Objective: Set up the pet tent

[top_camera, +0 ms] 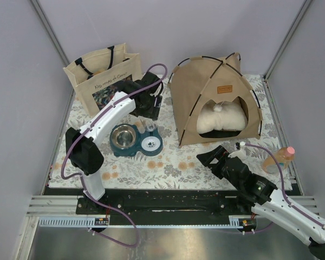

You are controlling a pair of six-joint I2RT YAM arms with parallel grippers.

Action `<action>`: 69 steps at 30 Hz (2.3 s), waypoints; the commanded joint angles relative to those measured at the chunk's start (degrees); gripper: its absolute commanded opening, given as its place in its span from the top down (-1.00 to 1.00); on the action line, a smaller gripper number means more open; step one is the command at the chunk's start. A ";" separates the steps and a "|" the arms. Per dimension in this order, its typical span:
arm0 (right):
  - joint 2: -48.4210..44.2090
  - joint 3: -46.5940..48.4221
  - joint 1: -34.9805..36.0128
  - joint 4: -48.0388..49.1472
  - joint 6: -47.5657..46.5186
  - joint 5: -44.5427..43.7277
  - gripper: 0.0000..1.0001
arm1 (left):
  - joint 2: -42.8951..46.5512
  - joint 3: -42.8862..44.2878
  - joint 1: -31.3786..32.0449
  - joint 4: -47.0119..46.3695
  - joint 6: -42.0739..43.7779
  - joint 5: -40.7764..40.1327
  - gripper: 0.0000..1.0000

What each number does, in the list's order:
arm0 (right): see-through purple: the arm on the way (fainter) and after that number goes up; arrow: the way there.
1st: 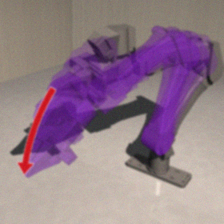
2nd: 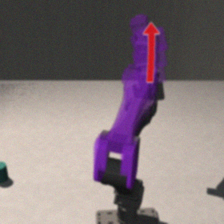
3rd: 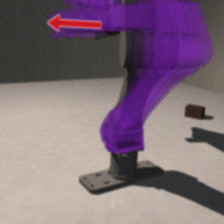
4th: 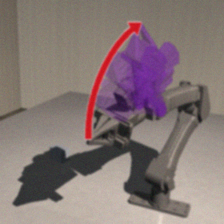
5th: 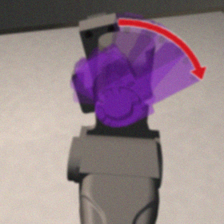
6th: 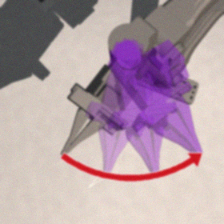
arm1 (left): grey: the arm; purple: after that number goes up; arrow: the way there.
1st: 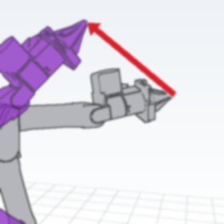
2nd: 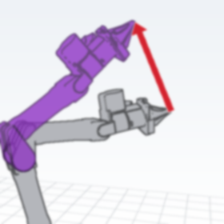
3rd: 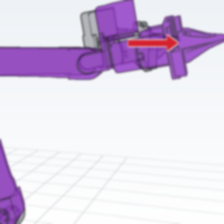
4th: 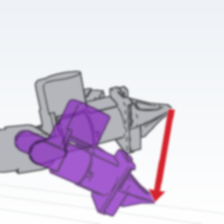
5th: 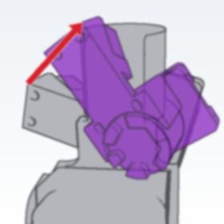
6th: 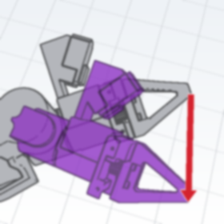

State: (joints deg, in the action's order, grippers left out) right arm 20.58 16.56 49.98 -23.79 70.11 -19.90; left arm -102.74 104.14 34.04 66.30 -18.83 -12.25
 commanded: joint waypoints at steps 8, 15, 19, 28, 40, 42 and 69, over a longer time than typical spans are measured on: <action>-0.80 -1.09 -0.23 0.50 -0.32 -0.31 -0.97 | -4.75 1.77 -0.29 0.85 1.51 -1.81 0.04; -0.36 -0.91 -0.23 0.76 -0.58 -0.14 -0.96 | -6.25 2.03 -0.47 -1.34 2.04 -1.81 -0.47; -0.80 -1.00 -0.23 0.76 -0.50 0.04 -0.96 | -6.86 3.35 -0.56 -3.37 1.69 -1.72 -0.49; -1.24 -0.38 -0.23 -0.11 -0.85 -0.05 -0.96 | -4.94 -0.68 -0.64 -5.39 0.99 -1.99 -0.54; -0.54 0.58 -0.23 -0.29 -1.46 -0.23 -0.96 | -0.27 -0.69 -0.64 -6.62 0.64 -2.60 -0.98; -0.63 0.76 -0.23 -0.38 -1.46 -0.31 -0.96 | 0.96 -0.87 -0.73 -7.32 0.64 -2.43 -0.98; -0.19 31.67 -0.23 -27.07 -26.49 -13.14 -0.99 | 62.37 -41.46 -0.64 -17.81 -14.48 1.71 -0.98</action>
State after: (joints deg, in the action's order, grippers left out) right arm 18.72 37.04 49.93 -41.71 55.22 -25.65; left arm -47.35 67.05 33.67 47.72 -29.04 -10.68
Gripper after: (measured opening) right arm 0.993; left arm 0.988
